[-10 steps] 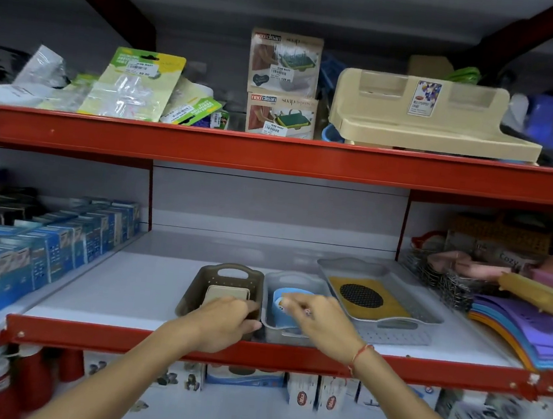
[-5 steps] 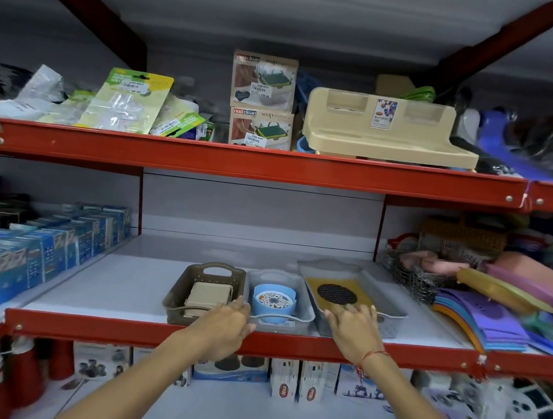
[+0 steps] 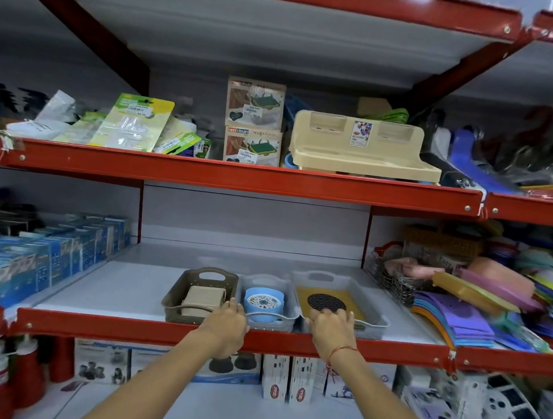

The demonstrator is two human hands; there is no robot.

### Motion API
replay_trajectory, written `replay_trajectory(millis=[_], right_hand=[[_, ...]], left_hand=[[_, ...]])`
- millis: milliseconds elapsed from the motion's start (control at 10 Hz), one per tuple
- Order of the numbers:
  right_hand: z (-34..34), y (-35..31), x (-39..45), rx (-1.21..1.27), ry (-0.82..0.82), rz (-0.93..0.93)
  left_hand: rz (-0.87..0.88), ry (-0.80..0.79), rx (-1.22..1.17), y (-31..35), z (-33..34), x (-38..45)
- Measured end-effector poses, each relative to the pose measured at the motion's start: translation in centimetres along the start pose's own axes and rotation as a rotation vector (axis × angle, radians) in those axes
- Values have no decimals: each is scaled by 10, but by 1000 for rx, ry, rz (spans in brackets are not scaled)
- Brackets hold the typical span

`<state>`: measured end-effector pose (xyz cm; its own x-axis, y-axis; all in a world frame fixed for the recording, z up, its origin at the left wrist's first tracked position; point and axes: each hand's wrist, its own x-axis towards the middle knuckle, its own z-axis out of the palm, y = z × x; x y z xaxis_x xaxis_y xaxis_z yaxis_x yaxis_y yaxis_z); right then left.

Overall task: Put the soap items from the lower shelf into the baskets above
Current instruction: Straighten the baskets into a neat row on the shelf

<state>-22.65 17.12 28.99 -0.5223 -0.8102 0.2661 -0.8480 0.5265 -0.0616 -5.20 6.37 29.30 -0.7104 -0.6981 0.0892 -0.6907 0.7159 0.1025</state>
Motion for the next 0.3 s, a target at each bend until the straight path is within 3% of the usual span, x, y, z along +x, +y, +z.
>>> replay_trajectory(millis=[200, 300], right_hand=[[-2, -4, -9, 11, -15, 5], [-11, -18, -27, 52, 70, -22]], left_hand=[[27, -25, -59, -3, -4, -21], [51, 89, -89, -1, -13, -45]])
